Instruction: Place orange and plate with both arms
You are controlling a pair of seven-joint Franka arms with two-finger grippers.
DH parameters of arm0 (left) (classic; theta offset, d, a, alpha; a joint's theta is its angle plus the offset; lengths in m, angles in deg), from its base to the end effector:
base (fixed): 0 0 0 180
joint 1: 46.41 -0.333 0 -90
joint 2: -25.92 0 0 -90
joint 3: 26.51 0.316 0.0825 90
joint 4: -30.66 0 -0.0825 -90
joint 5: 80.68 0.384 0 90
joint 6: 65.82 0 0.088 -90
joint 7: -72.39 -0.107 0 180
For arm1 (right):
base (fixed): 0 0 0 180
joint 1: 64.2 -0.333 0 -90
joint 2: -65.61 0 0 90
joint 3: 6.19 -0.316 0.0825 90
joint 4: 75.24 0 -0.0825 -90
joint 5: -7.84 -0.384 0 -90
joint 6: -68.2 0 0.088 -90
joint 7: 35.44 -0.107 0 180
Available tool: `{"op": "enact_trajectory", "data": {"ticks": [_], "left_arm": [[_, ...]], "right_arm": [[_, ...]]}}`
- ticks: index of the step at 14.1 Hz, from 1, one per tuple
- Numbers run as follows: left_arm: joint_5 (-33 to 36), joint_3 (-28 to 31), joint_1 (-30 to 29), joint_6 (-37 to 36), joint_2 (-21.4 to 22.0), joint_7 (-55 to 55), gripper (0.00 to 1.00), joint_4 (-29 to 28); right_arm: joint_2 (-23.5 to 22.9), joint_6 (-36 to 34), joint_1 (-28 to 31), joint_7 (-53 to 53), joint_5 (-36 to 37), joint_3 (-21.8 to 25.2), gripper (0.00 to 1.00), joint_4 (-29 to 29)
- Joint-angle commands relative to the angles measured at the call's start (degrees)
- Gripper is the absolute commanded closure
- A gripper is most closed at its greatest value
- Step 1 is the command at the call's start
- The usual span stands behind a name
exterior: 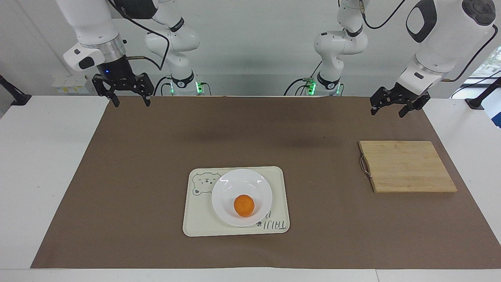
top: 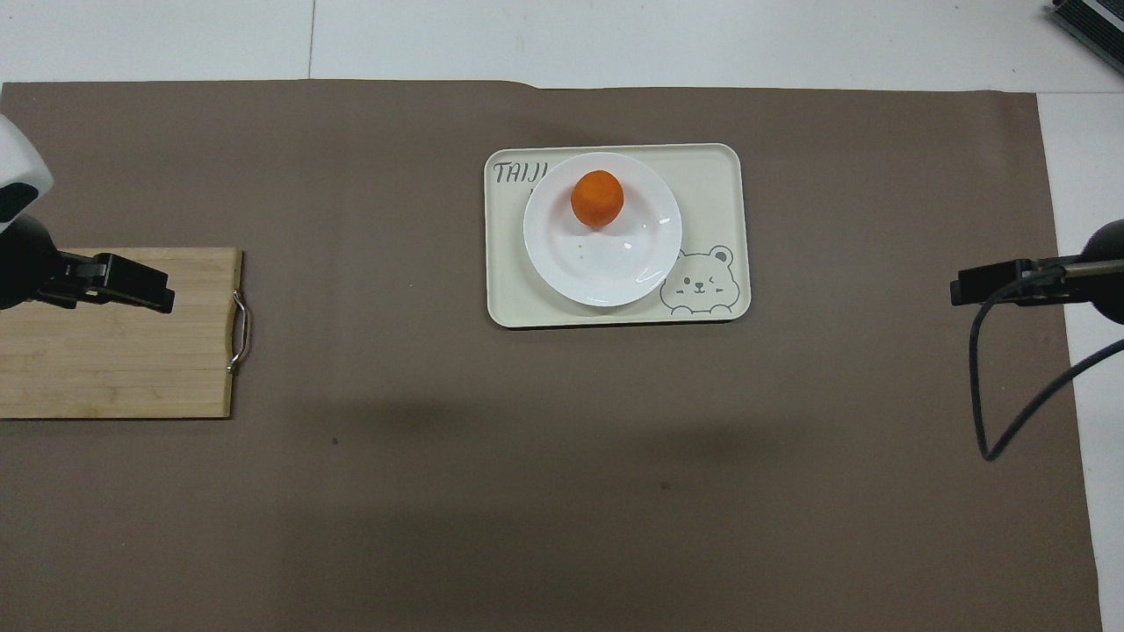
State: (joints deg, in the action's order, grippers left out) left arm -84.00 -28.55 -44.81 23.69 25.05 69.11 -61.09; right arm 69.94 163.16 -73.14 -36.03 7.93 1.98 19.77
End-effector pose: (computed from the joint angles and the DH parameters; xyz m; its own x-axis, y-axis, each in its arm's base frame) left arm 0.5552 -0.0414 0.6011 0.9914 -0.1208 -0.0508 -0.1176 -0.9912 0.0614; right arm 0.5393 0.0041 0.6317 0.9973 0.0028 0.0738 0.0036 -0.9999 -0.0099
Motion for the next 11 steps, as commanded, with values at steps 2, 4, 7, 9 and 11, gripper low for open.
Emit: {"op": "enact_trajectory", "data": {"ticks": [2,4,7,9,11], "left_arm": [[0.43,-0.51,-0.72,-1.26,-0.62,0.55,0.0,1.31],[0.43,-0.51,-0.72,-1.35,-0.62,0.55,0.0,1.31],[0.43,-0.51,-0.72,-1.26,-0.62,0.55,0.0,1.31],[0.43,-0.51,-0.72,-1.26,-0.62,0.55,0.0,1.31],[0.43,-0.51,-0.64,-1.26,-0.62,0.55,0.0,1.31]], "right_arm": [[-0.64,-0.92,0.42,0.68,0.88,-0.26,0.0,-0.97],[-0.73,-0.66,0.25,1.03,1.75,-0.26,0.0,-1.14],[-0.99,-0.48,2.17,5.85,1.67,-0.17,0.0,-0.36],[-0.9,-0.57,2.44,6.48,1.67,-0.17,0.0,-0.35],[-0.9,-0.66,2.27,6.13,1.05,-0.17,0.0,-0.35]]}}
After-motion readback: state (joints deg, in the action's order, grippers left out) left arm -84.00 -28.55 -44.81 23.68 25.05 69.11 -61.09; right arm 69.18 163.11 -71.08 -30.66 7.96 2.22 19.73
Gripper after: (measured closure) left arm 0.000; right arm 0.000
